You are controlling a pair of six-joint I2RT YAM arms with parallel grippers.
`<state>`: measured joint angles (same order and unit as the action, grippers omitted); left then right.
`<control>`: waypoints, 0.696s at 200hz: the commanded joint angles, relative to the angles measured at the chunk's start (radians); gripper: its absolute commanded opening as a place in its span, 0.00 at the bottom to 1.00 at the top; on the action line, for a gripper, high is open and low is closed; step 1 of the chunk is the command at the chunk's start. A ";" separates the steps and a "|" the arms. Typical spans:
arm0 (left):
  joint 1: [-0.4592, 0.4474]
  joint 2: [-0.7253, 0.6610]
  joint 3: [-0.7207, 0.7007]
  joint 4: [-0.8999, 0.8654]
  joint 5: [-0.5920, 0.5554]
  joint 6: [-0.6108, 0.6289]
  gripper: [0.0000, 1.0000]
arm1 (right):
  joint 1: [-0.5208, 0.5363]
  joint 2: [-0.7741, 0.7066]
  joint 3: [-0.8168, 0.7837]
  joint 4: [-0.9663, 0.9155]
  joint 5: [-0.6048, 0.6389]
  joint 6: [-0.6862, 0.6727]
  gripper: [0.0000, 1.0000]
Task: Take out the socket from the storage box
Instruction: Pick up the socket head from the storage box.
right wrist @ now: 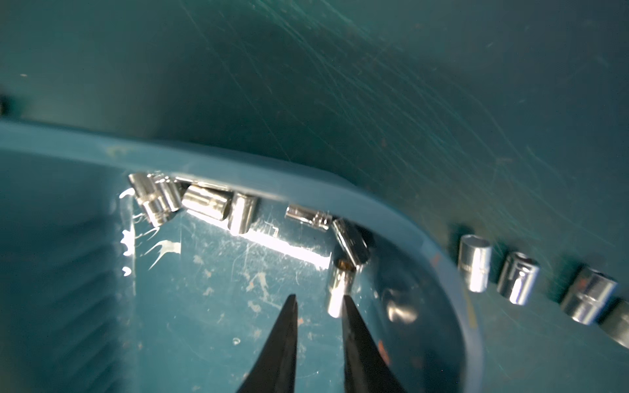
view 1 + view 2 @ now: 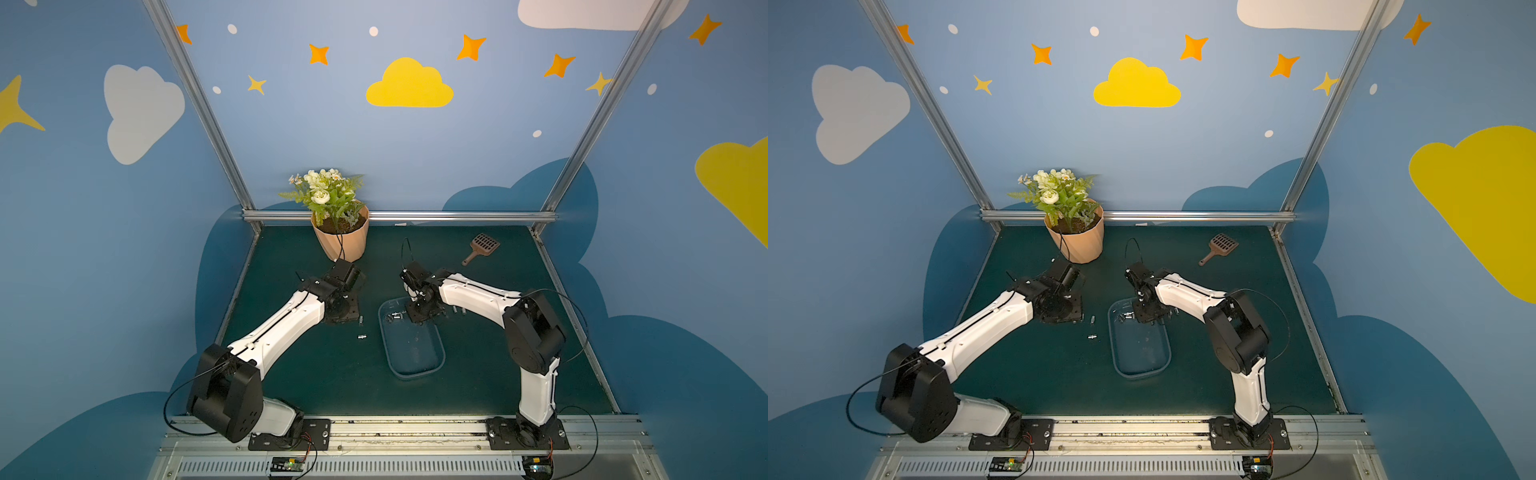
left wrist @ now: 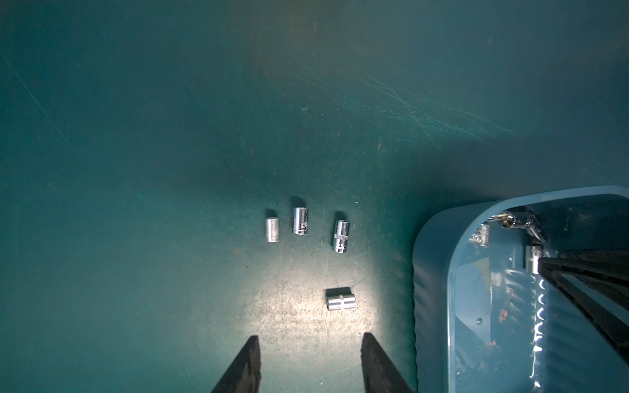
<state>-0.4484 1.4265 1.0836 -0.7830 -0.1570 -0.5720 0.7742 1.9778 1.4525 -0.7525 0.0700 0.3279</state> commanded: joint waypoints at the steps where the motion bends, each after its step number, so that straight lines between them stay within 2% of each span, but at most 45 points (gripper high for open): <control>1: 0.005 -0.021 -0.008 0.002 0.008 0.000 0.49 | 0.008 0.030 0.032 -0.058 0.022 0.024 0.25; 139: 0.031 -0.039 -0.055 0.057 0.046 0.026 0.50 | 0.045 0.130 0.137 -0.183 0.106 0.049 0.25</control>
<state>-0.4248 1.4090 1.0420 -0.7444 -0.1329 -0.5621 0.8112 2.0819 1.5608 -0.8818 0.1528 0.3634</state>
